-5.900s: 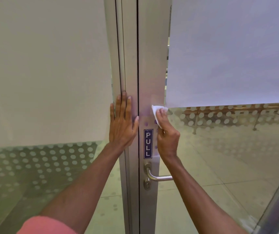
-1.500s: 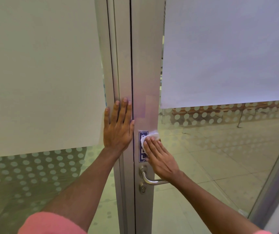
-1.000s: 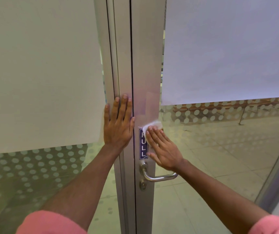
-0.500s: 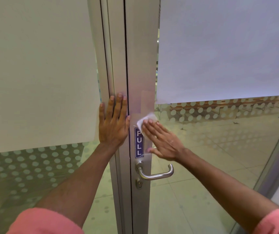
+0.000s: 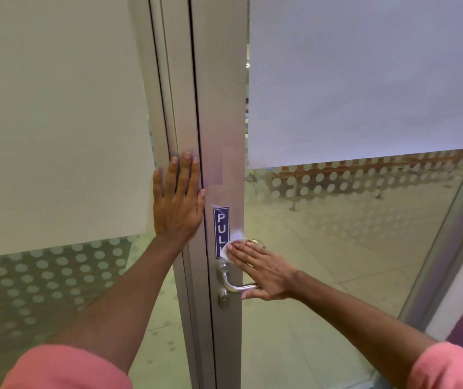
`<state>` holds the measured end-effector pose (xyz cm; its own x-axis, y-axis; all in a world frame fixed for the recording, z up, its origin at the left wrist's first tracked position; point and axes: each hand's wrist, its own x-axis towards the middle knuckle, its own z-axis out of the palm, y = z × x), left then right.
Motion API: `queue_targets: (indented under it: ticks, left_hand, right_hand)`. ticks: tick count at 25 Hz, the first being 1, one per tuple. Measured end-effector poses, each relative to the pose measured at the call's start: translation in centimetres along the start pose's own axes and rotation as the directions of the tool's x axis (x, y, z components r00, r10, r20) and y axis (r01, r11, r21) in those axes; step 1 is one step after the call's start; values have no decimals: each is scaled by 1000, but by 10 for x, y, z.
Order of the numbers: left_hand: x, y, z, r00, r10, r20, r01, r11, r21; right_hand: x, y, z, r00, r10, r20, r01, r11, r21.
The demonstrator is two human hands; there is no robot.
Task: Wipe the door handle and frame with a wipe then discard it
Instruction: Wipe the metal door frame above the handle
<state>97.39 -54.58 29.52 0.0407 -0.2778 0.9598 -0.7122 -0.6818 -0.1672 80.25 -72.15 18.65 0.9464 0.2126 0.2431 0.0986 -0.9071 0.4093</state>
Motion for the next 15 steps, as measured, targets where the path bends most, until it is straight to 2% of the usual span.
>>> queue_targets:
  ticks: [3, 8, 12, 15]
  left_hand:
    - [-1, 1, -1, 1000, 8, 0, -8, 1000, -9]
    - [-1, 1, 0, 1000, 8, 2, -8, 1000, -11]
    - [0, 0, -1, 1000, 6, 16, -5, 1000, -17]
    - [0, 0, -1, 1000, 5, 15, -5, 1000, 1]
  right_hand:
    - [5, 10, -13, 1000, -5, -25, 5, 1000, -13]
    - [34, -11, -30, 983, 146, -107, -141, 989, 49]
    - [24, -25, -12, 1000, 15, -6, -14, 999, 48]
    - [14, -15, -8, 999, -36, -1, 36, 999, 20]
